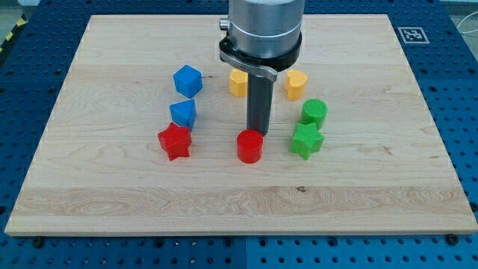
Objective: Move your arm to the center right
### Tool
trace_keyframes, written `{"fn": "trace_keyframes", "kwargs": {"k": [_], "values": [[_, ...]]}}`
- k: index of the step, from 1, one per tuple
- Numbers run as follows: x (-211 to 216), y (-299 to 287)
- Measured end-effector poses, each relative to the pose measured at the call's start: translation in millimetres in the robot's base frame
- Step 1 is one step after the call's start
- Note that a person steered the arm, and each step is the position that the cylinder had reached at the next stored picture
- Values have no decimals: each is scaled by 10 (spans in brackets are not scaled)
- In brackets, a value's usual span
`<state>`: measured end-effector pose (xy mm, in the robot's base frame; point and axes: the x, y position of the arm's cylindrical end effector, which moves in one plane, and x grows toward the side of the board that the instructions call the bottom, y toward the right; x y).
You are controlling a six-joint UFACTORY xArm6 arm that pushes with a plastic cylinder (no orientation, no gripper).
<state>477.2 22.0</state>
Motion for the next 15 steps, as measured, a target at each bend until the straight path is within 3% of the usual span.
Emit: {"fn": "trace_keyframes", "kwargs": {"k": [2, 4, 6, 9, 11, 12, 15], "values": [[-82, 175], [-551, 175], [-618, 196], [-1337, 428], [-1205, 1453], [-1059, 1700], [-1059, 1898]]}}
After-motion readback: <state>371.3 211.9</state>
